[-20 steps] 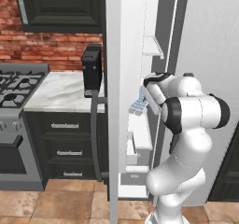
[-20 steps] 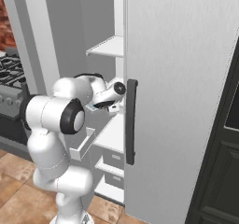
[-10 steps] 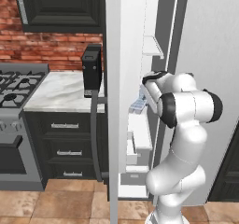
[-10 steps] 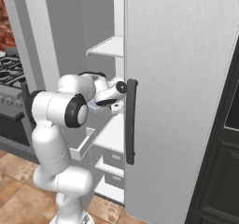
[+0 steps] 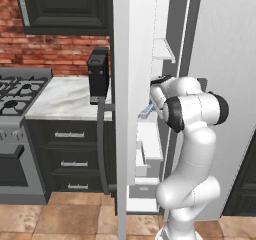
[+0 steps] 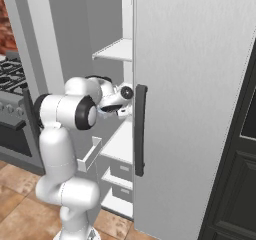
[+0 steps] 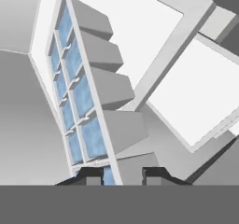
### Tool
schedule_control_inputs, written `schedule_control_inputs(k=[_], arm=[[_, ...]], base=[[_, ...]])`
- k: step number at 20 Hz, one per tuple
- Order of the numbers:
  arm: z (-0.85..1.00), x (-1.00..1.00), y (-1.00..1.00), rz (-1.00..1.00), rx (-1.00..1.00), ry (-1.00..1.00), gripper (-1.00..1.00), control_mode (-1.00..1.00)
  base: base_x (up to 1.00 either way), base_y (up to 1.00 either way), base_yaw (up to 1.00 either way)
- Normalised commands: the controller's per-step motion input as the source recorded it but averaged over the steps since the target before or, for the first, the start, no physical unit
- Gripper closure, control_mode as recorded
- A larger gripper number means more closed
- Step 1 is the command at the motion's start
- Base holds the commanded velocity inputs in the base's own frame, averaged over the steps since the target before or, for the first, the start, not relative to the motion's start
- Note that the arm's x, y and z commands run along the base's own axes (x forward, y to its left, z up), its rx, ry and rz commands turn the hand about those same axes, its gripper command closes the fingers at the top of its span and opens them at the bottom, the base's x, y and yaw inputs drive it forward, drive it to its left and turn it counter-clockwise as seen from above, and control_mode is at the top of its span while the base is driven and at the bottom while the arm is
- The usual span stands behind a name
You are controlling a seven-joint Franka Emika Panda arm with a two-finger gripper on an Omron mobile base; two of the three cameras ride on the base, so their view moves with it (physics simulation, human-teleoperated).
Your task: The ice cube tray has been filled with water. Take the tray and place it in the freezer to make ice. Close the freezer door after placing the tray.
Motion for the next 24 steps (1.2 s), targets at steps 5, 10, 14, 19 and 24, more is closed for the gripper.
schedule_control_inputs(k=[5, 10, 14, 19, 24], arm=[[-0.01, 0.48, 0.05, -0.09, -0.01, -0.02, 1.00, -1.00], [-0.01, 0.47, 0.00, -0.12, -0.02, -0.02, 1.00, -1.00], [-0.02, 0.53, 0.00, -0.13, -0.03, 0.00, 1.00, -1.00], [-0.02, 0.51, 0.00, -0.10, 0.00, 0.00, 1.00, -1.00], [-0.01, 0.16, 0.00, -0.05, 0.00, 0.00, -1.00, -1.00]], base=[[0.00, 0.00, 0.00], [0.00, 0.00, 0.00], [0.00, 0.00, 0.00], [0.00, 0.00, 0.00], [0.00, 0.00, 0.00]])
